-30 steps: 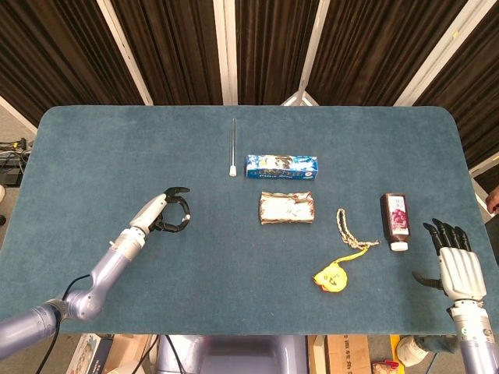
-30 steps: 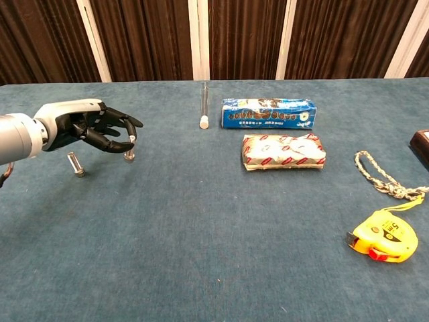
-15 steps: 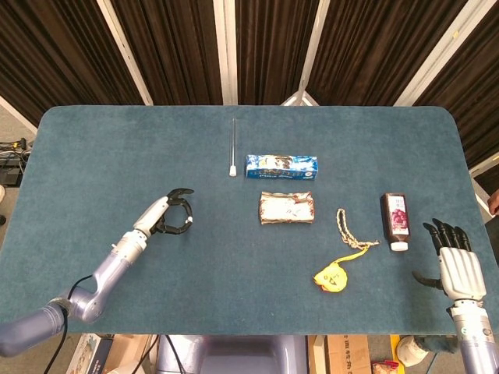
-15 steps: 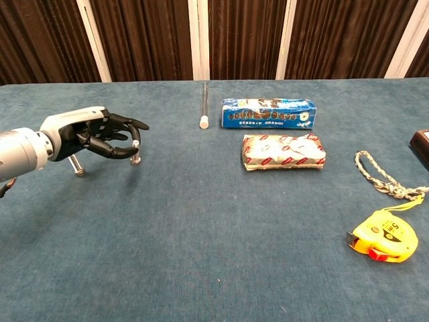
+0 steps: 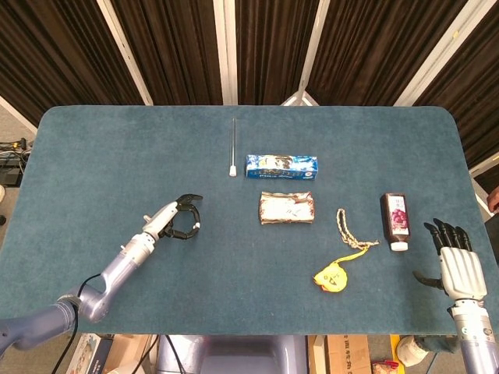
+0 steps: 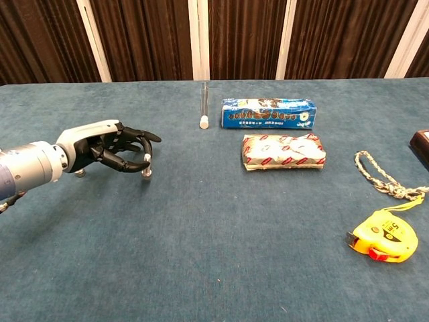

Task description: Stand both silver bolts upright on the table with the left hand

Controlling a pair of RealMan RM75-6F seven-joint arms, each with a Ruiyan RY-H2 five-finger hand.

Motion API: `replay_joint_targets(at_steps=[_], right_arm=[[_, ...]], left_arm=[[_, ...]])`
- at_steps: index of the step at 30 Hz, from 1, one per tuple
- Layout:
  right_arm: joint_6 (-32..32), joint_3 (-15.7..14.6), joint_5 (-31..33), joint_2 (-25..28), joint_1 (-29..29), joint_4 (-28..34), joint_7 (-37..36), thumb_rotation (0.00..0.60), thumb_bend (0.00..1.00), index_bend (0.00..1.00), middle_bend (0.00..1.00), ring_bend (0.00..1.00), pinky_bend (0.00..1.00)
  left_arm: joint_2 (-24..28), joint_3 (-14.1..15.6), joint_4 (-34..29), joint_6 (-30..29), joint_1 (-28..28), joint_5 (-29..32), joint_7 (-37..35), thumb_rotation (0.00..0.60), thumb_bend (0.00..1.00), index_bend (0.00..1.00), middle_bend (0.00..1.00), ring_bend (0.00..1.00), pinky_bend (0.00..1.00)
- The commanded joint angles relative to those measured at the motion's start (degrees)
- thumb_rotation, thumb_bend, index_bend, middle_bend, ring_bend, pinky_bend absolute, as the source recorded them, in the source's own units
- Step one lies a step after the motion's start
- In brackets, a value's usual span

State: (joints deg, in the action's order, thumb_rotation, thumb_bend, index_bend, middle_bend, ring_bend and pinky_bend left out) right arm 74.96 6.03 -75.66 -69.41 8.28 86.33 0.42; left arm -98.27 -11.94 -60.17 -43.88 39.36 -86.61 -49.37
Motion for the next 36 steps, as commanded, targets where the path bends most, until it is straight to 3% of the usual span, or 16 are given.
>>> replay_joint_targets(at_steps=[1, 20, 36], right_arm=[[0.0, 0.0, 0.0, 0.0, 0.0, 0.0, 0.0, 0.6, 0.15, 0.15, 0.09, 0.06, 0.0], [-0.2, 0.0, 0.1, -0.2, 0.1, -0.1, 0.3, 0.6, 0.15, 0.15, 0.09, 0.06, 0.0], [-0.2, 0.0, 0.0, 0.0, 0.1, 0.2, -0.3, 0.6, 0.15, 0.15, 0.09, 0.06, 0.0]], left_arm=[[-0.3, 0.7, 0.4, -0.6, 0.2, -0.2, -0.7, 0.6, 0.54, 0.58, 0.11, 0.0, 0.0], [0.1, 4.0, 3.0, -1.8, 1.6, -0.3, -4.3, 0.6, 0.52, 0.53, 0.09, 0.0, 0.0], [1.3, 5.8, 2.2, -2.4, 2.2, 0.3, -2.6, 0.6, 0.51, 0.5, 0.07, 0.0, 0.0]])
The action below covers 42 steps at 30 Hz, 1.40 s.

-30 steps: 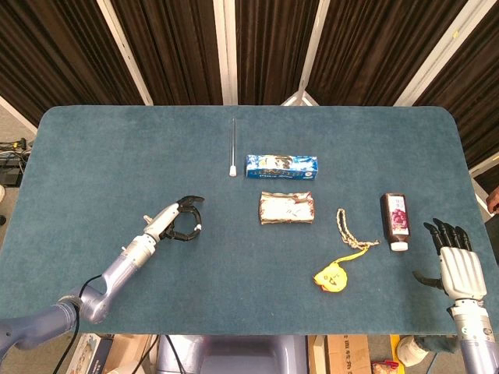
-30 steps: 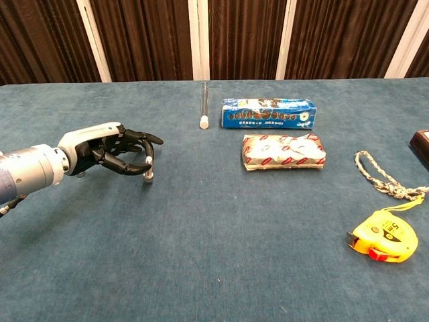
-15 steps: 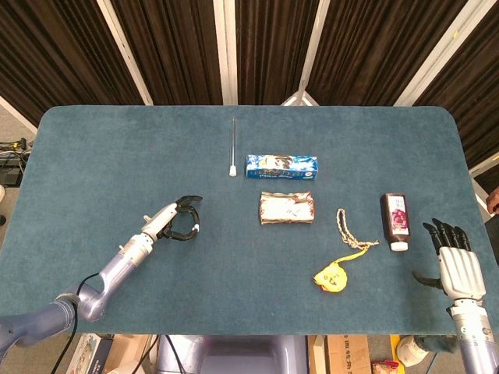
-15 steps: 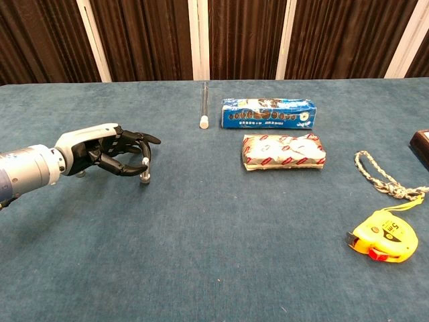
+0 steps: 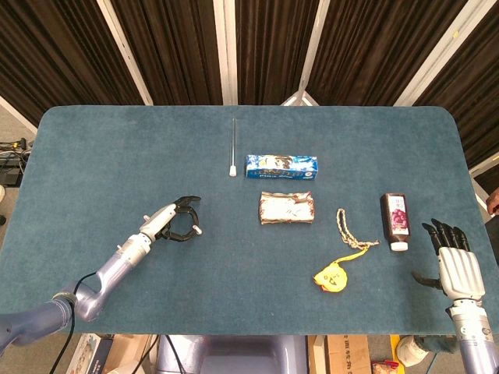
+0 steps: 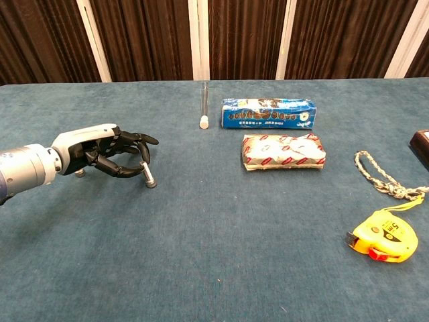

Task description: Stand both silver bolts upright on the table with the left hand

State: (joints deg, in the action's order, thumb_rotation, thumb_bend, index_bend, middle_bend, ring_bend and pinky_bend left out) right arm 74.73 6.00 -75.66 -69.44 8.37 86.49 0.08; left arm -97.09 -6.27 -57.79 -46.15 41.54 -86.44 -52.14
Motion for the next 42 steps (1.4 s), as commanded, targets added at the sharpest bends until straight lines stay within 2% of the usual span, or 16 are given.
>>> replay_joint_targets(at_steps=[1, 8, 12, 17, 22, 25, 27, 29, 33, 35, 37, 38, 39, 42], right_arm=[[0.1, 0.0, 0.0, 0.0, 0.0, 0.1, 0.0, 0.6, 0.15, 0.15, 0.09, 0.06, 0.0], [0.3, 0.0, -0.1, 0.1, -0.1, 0.2, 0.0, 0.6, 0.15, 0.15, 0.09, 0.06, 0.0], [0.3, 0.0, -0.1, 0.1, -0.1, 0.2, -0.1, 0.6, 0.15, 0.16, 0.09, 0.06, 0.0], [0.5, 0.0, -0.5, 0.0, -0.1, 0.4, -0.1, 0.6, 0.15, 0.16, 0.09, 0.06, 0.0], [1.0, 0.0, -0.6, 0.1, -0.3, 0.7, 0.0, 0.6, 0.15, 0.16, 0.09, 0.06, 0.0], [1.1, 0.1, -0.5, 0.2, -0.3, 0.7, -0.1, 0.6, 0.15, 0.16, 0.09, 0.06, 0.0], [1.0, 0.1, -0.4, 0.2, -0.3, 0.7, -0.1, 0.6, 0.15, 0.16, 0.09, 0.06, 0.0], [0.9, 0.0, -0.4, 0.2, -0.4, 0.7, -0.2, 0.6, 0.15, 0.16, 0.09, 0.06, 0.0], [0.8, 0.0, -0.3, 0.3, -0.3, 0.7, 0.0, 0.6, 0.15, 0.16, 0.09, 0.06, 0.0], [0.8, 0.0, -0.3, 0.2, -0.3, 0.7, 0.3, 0.6, 0.15, 0.16, 0.09, 0.06, 0.0], [1.0, -0.1, -0.8, 0.1, -0.2, 0.8, 0.5, 0.6, 0.15, 0.16, 0.09, 0.06, 0.0], [1.1, -0.1, -0.9, 0.1, -0.2, 0.8, 0.5, 0.6, 0.15, 0.16, 0.09, 0.06, 0.0], [1.3, -0.2, -1.4, 0.1, -0.2, 0.8, 0.5, 0.6, 0.15, 0.16, 0.09, 0.06, 0.0], [2.0, -0.3, -2.6, 0.0, -0.1, 0.3, 0.7, 0.6, 0.15, 0.16, 0.09, 0.06, 0.0]], left_arm=[[0.2, 0.1, -0.3, -0.2, 0.1, 0.2, 0.3, 0.6, 0.5, 0.49, 0.07, 0.0, 0.0], [1.3, 0.2, -2.3, -1.3, 0.3, 0.2, 1.4, 0.6, 0.49, 0.47, 0.06, 0.0, 0.0], [3.6, -0.4, -5.7, -3.4, 0.1, 0.0, 2.7, 0.6, 0.49, 0.46, 0.06, 0.0, 0.0], [8.4, -1.7, -12.5, -5.4, 0.0, 0.3, 6.4, 0.6, 0.49, 0.46, 0.06, 0.0, 0.0], [13.9, -4.9, -22.4, -9.2, -0.2, 1.1, 11.4, 0.6, 0.49, 0.46, 0.07, 0.0, 0.0], [16.5, -7.2, -27.3, -13.2, -0.9, 1.4, 17.3, 0.6, 0.49, 0.44, 0.07, 0.0, 0.0], [18.4, -8.0, -29.7, -16.9, -2.0, 0.9, 25.7, 0.6, 0.49, 0.44, 0.07, 0.0, 0.0], [21.0, -8.3, -32.2, -20.8, -4.1, 1.3, 37.9, 0.6, 0.49, 0.43, 0.07, 0.0, 0.0], [27.4, -7.0, -41.4, -28.0, -10.7, 5.3, 60.8, 0.6, 0.49, 0.42, 0.07, 0.0, 0.0], [30.3, -5.4, -46.5, -32.4, -14.8, 6.8, 68.3, 0.6, 0.49, 0.42, 0.08, 0.0, 0.0], [33.0, -2.7, -51.5, -37.9, -20.2, 7.3, 71.3, 0.6, 0.48, 0.42, 0.09, 0.0, 0.0], [33.6, -2.0, -52.1, -38.9, -21.3, 7.4, 71.2, 0.6, 0.48, 0.42, 0.09, 0.0, 0.0], [35.1, 0.1, -53.4, -41.5, -24.6, 6.9, 69.8, 0.6, 0.48, 0.42, 0.09, 0.0, 0.0], [37.4, 3.2, -52.8, -44.7, -29.1, 6.1, 66.7, 0.6, 0.48, 0.4, 0.09, 0.0, 0.0]])
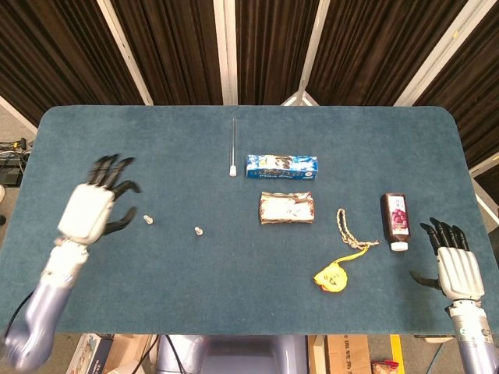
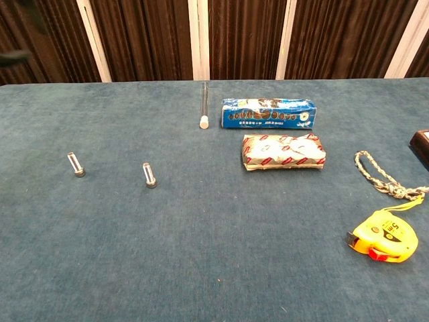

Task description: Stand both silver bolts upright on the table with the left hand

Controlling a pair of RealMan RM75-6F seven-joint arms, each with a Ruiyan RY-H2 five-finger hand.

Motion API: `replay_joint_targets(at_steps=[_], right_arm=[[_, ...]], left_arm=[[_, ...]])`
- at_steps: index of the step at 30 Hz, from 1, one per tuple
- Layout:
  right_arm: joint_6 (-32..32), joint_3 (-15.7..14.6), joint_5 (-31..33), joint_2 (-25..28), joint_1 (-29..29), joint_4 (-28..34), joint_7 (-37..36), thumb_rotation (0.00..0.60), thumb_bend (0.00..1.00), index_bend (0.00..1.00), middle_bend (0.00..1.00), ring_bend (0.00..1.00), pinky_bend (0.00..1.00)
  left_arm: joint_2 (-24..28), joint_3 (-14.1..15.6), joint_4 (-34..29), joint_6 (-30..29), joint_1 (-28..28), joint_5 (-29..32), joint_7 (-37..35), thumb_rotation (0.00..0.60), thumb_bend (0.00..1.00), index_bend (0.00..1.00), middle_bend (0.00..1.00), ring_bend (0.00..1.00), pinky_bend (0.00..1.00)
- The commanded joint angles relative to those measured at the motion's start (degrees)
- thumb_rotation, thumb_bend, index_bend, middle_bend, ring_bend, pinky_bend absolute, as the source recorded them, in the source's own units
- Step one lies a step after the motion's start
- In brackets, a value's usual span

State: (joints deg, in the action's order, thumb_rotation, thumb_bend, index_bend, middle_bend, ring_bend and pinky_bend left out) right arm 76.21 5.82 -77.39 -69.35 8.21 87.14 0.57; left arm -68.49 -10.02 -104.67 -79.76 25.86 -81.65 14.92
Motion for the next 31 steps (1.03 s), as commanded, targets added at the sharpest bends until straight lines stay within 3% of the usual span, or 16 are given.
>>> replay_joint_targets(at_steps=[1, 9, 20, 31], right_arm=[[0.7, -0.2, -1.1, -0.1, 0.1, -0.5, 0.3, 0.6, 0.15, 0.16, 0.09, 0.06, 0.0], [2.8, -0.7, -4.4, -0.4, 0.3, -3.1, 0.8, 0.6, 0.15, 0.16, 0.09, 0.06, 0.0], [7.0, -0.7, -7.9, -0.4, -0.4, -4.1, -0.9, 0.6, 0.15, 0.12, 0.09, 0.06, 0.0], [9.7, -0.8, -9.8, 0.9, -1.1, -2.1, -1.3, 0.6, 0.15, 0.12, 0.09, 0.06, 0.0]], left_arm=[[9.2, 7.5, -5.6, -11.6, -14.3, 1.3, -1.0, 0.6, 0.48, 0.39, 0.09, 0.0, 0.0], [9.5, 11.1, -0.6, -12.9, -19.9, 3.2, -5.7, 0.6, 0.48, 0.33, 0.09, 0.0, 0.0], [7.0, 11.1, 2.9, -11.7, -20.0, -0.9, -9.6, 0.6, 0.48, 0.21, 0.04, 0.0, 0.0], [5.9, 10.5, 5.1, -12.8, -20.8, -3.7, -10.9, 0.6, 0.48, 0.2, 0.04, 0.0, 0.0]])
